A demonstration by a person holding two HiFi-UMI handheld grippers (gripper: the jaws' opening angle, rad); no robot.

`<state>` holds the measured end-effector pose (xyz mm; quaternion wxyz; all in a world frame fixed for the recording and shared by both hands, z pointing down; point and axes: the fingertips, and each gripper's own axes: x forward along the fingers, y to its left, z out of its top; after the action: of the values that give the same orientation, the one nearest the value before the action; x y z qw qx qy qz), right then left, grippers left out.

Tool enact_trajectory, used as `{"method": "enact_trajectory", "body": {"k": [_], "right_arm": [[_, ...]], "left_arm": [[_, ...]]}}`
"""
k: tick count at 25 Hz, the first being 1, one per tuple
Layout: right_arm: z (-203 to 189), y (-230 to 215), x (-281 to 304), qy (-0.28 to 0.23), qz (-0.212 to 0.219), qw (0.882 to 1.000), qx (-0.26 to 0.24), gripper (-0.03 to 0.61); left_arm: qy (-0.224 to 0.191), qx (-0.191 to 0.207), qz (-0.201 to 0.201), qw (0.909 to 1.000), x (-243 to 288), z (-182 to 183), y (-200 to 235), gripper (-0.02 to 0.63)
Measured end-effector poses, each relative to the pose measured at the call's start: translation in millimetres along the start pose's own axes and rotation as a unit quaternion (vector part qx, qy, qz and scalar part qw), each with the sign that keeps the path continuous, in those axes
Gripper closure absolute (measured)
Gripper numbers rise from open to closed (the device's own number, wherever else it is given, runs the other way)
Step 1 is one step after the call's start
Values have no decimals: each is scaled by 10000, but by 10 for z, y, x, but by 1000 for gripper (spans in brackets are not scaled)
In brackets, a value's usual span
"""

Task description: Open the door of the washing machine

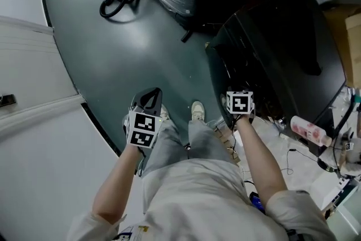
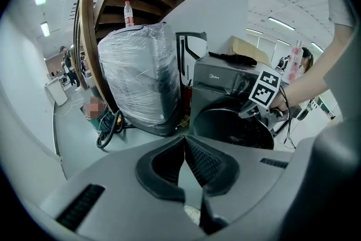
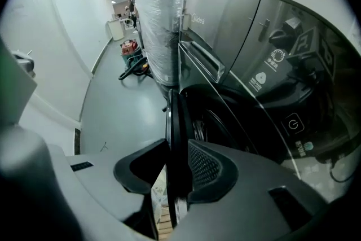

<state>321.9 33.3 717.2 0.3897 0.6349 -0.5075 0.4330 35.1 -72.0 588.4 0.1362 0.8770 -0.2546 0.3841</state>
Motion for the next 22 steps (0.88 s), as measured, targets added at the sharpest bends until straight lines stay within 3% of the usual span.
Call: {"method": "enact_trajectory", "body": {"k": [22], "right_arm": [[149,970,84,135,141,9889,1470,414]], "left_arm": [[148,-597,516,9968,-445,-822,580,594]]}}
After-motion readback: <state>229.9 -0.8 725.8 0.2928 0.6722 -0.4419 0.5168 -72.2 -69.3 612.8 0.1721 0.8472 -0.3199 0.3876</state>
